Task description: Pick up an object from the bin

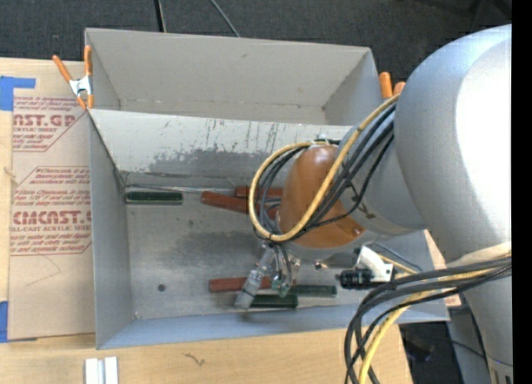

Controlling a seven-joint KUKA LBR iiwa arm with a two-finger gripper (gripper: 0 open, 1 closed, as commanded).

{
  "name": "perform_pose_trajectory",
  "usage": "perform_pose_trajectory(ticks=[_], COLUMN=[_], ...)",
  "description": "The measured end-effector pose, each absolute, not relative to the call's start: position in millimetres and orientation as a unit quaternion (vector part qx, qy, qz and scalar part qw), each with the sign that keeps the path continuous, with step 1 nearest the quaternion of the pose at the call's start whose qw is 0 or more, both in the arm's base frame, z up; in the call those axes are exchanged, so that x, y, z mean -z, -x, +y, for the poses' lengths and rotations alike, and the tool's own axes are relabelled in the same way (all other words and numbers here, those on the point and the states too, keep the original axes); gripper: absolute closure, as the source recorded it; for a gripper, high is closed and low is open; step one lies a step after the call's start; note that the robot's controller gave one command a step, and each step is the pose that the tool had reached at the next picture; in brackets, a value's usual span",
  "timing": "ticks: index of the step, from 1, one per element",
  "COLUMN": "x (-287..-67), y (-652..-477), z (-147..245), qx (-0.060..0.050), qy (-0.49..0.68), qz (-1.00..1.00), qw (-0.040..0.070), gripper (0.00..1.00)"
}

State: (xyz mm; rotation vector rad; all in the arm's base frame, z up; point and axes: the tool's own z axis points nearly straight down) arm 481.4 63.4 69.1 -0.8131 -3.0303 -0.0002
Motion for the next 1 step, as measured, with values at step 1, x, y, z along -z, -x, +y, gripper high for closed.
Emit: perform_pose_trajectory(ticks=[1], x=[-69.0], y=[-481.2], z=[63.9], qx=[0.0], qy=[0.259], qz=[-0.966], qw=[0.001], gripper=[0.0])
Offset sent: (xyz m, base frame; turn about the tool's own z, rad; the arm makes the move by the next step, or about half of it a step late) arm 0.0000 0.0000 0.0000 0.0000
